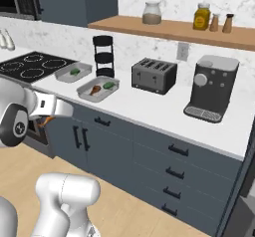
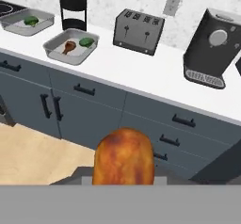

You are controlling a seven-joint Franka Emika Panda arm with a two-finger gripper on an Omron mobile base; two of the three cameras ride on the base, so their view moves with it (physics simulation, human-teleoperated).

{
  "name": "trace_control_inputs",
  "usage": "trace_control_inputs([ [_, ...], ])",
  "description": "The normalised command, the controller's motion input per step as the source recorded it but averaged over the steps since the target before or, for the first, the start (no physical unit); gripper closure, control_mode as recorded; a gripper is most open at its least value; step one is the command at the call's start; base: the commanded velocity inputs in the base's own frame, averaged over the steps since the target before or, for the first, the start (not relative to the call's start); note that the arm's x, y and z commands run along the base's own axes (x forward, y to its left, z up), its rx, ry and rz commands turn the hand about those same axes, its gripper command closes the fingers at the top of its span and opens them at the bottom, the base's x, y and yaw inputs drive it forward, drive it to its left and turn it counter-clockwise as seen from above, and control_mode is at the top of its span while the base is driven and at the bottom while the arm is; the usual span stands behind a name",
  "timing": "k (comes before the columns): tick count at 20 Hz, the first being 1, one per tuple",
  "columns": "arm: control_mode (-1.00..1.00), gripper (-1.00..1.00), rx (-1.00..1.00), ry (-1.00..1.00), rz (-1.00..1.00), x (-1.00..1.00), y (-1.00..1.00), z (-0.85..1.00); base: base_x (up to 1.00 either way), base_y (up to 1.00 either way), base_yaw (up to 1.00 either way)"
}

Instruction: Place one broccoli and one chicken drumstick in each tupperware on the nearby counter, to pack two identical lunches.

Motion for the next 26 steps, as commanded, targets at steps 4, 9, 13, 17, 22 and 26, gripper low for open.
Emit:
trace_control_inputs([
  [4, 1.00, 1.00, 0.00, 0.00, 0.00, 0.00, 0.00, 0.00, 1.00, 1.00, 0.06],
  [9, 1.00, 1.00, 0.00, 0.00, 0.00, 0.00, 0.00, 0.00, 1.00, 1.00, -0.19],
  [13, 1.00, 1.00, 0.00, 0.00, 0.00, 0.00, 0.00, 0.00, 0.98, 1.00, -0.43],
  [17, 1.00, 1.00, 0.00, 0.00, 0.00, 0.00, 0.00, 0.00, 0.91, 1.00, -0.45],
  [22, 1.00, 1.00, 0.00, 0.00, 0.00, 0.00, 0.00, 0.00, 0.86, 1.00, -0.44],
  [26, 1.00, 1.00, 0.00, 0.00, 0.00, 0.00, 0.00, 0.00, 0.74, 1.00, -0.39],
])
